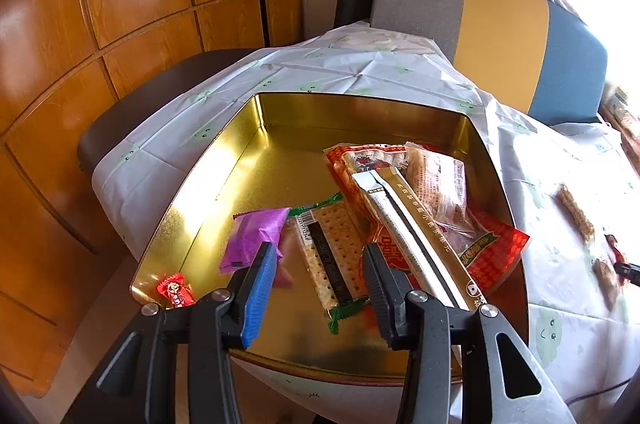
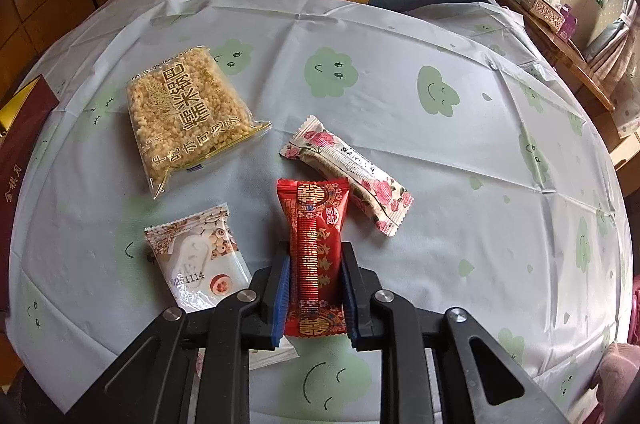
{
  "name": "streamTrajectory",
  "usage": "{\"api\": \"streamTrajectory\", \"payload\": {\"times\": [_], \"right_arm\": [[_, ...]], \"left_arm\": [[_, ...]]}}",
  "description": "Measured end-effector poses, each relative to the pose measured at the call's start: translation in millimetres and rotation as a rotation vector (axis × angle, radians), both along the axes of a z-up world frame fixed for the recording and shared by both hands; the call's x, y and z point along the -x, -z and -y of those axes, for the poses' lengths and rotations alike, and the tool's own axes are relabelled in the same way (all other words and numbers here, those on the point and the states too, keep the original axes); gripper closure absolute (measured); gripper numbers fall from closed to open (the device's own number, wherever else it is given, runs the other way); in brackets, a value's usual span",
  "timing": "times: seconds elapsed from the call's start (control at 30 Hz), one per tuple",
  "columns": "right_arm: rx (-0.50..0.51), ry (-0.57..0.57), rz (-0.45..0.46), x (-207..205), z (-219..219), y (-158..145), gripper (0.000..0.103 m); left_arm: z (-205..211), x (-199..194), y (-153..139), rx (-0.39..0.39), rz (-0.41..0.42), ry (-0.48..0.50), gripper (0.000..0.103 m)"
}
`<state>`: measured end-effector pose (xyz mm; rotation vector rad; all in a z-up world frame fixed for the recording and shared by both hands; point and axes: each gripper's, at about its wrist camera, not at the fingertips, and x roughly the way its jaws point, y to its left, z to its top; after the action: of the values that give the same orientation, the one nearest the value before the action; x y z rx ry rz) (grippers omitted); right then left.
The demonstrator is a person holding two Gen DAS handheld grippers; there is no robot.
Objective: Organize snacks
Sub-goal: 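Carry the red candy into the tin and open the right tool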
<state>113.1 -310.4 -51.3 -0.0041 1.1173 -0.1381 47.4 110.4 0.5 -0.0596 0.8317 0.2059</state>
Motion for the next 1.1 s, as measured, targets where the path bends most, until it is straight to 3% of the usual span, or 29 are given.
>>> {"api": "streamTrajectory", "payload": {"times": [0.2,0.37,0.7,0.87,1.1], "right_arm": [[0.003,0.025,0.085,7.1,1.3,-26.8,0.081],[-0.065,-0.027,0.152,10.7,-18.1,-54.0,0.081],[-0.307,-0.341,0.174,-2.9,-144.7,-82.1,0.081],[-0.365,-0.479,0.156,-10.5,-213.0,-86.2,0.081],[-0.412,-0.57,0.107,-26.8,-279.2,-75.0,0.077]], "left_arm": [[0.7,1.5,-0.5,0.003,0.003,0.001,0.057],[-1.6,2.9,-1.6,-0.003,0.012,-0.01,0.057],[-9.1,3.0,-3.6,-0.009,0.021,-0.042,0.057],[-14.8,2.0,-1.9,-0.005,0.019,-0.066,0.057],[-22.1,0.7,1.5,0.003,0.015,-0.095,0.057]]}}
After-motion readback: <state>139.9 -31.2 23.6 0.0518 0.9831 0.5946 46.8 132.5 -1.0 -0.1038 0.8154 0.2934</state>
